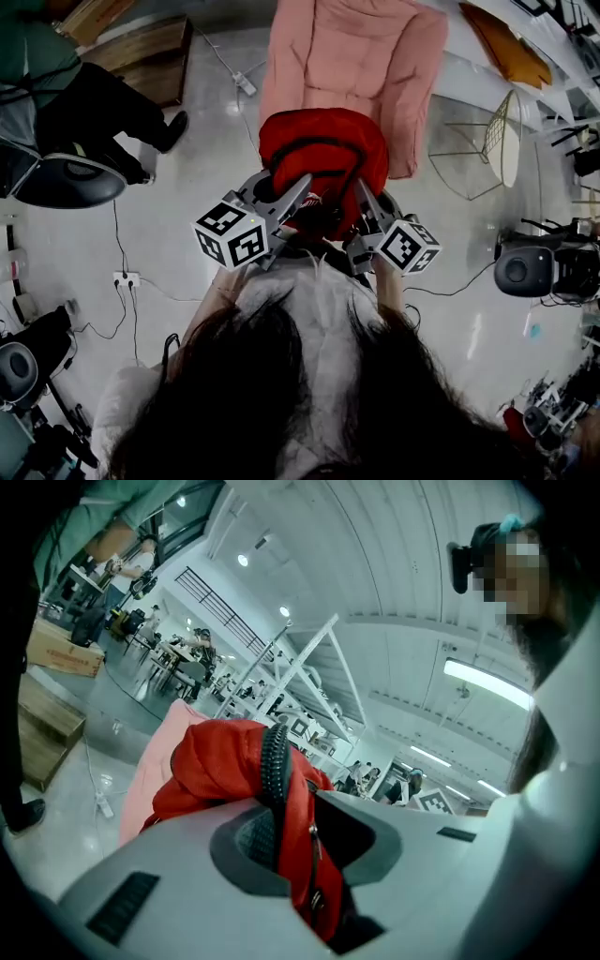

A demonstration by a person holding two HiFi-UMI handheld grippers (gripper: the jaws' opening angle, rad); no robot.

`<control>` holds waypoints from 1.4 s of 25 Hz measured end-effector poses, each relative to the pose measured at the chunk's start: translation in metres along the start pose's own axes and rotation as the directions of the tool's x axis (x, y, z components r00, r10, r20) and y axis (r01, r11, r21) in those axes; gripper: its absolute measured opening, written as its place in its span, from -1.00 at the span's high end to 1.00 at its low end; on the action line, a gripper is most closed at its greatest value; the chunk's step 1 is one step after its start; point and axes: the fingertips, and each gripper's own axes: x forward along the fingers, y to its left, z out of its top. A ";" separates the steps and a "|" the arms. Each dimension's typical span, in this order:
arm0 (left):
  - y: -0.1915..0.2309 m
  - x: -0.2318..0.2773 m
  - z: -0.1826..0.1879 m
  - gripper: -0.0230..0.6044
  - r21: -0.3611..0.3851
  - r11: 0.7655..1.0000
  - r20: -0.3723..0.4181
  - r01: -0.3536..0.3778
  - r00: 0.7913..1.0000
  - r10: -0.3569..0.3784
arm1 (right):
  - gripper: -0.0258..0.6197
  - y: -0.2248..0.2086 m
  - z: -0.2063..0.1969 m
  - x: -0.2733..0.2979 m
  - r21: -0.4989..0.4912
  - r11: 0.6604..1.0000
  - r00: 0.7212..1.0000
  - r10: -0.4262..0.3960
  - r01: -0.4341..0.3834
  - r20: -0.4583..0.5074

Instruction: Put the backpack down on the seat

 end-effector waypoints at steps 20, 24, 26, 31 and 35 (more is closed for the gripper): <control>-0.016 0.109 -0.001 0.65 -0.012 0.995 -0.038 -0.104 0.994 0.103 | 0.76 -0.091 0.074 0.007 0.003 0.997 0.997 0.076 -0.076 -0.007; -0.001 0.122 0.001 0.65 -0.013 0.994 -0.048 -0.110 0.993 0.110 | 0.76 -0.101 0.076 0.021 0.009 0.998 0.998 0.067 -0.067 -0.020; 0.008 0.131 0.003 0.65 -0.023 0.993 -0.051 -0.111 0.993 0.110 | 0.76 -0.108 0.081 0.031 0.009 0.998 0.998 0.061 -0.061 -0.032; 0.042 0.162 0.012 0.65 -0.055 0.993 -0.072 -0.106 0.992 0.102 | 0.76 -0.133 0.095 0.068 0.012 0.999 0.997 0.031 -0.030 -0.071; 0.079 0.188 0.017 0.65 -0.064 0.993 -0.131 -0.103 0.987 0.094 | 0.76 -0.154 0.101 0.107 0.022 1.000 0.994 -0.011 0.014 -0.107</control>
